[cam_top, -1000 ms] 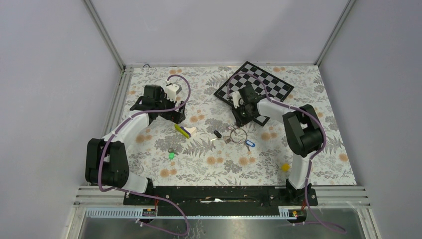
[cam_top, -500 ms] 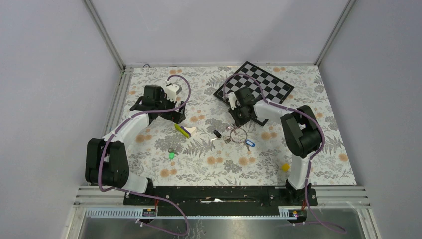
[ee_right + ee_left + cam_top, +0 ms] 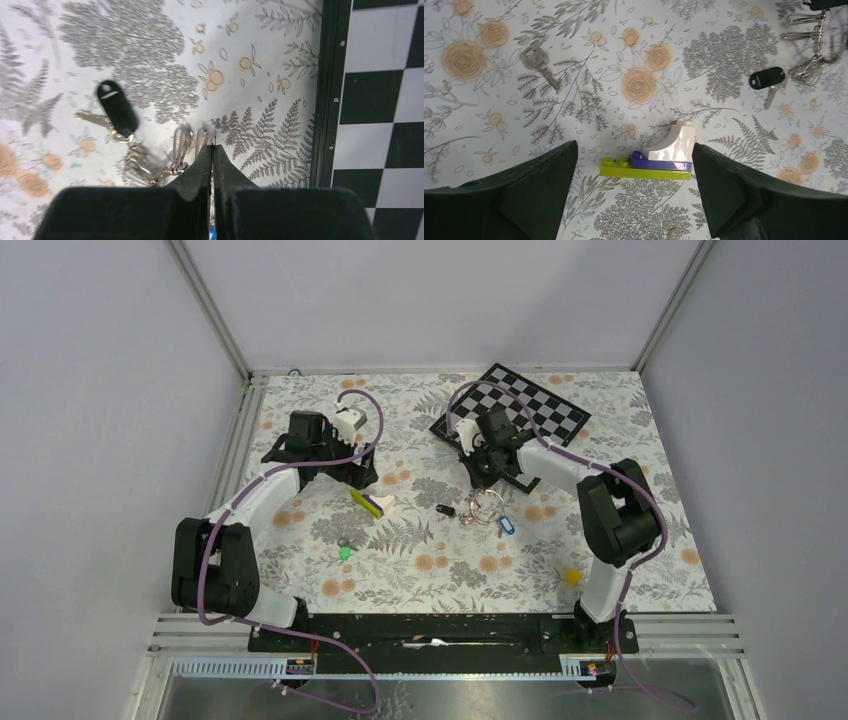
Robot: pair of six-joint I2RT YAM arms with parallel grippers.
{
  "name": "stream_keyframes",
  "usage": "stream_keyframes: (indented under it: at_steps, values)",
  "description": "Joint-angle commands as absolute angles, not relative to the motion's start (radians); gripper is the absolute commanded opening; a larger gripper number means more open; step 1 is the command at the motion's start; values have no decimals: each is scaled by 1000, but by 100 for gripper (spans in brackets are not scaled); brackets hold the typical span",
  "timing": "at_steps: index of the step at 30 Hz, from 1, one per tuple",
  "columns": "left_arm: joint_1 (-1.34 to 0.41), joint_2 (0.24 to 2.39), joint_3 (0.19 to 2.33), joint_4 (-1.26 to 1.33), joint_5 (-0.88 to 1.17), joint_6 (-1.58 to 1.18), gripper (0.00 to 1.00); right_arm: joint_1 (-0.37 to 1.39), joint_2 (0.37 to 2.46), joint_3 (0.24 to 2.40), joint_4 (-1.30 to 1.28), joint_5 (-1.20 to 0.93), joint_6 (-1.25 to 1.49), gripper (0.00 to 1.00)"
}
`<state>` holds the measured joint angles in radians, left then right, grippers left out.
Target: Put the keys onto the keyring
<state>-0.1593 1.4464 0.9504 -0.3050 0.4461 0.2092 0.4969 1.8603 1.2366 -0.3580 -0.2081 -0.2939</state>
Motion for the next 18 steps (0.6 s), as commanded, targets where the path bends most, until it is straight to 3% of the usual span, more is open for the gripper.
stream_keyframes:
  at_steps: [1,12,18]
  values:
    - [-164,1438,969,-250,599,204,91,486,1743,1243,-347,-384,-352,0]
    - [-210,1500,1156,-249,931,156,75,483,1635,1358,-379,-761,-328,0]
    - [-287,1543,1268,-250,1094,117,53,483,1627,1436,-420,-917,-274,0]
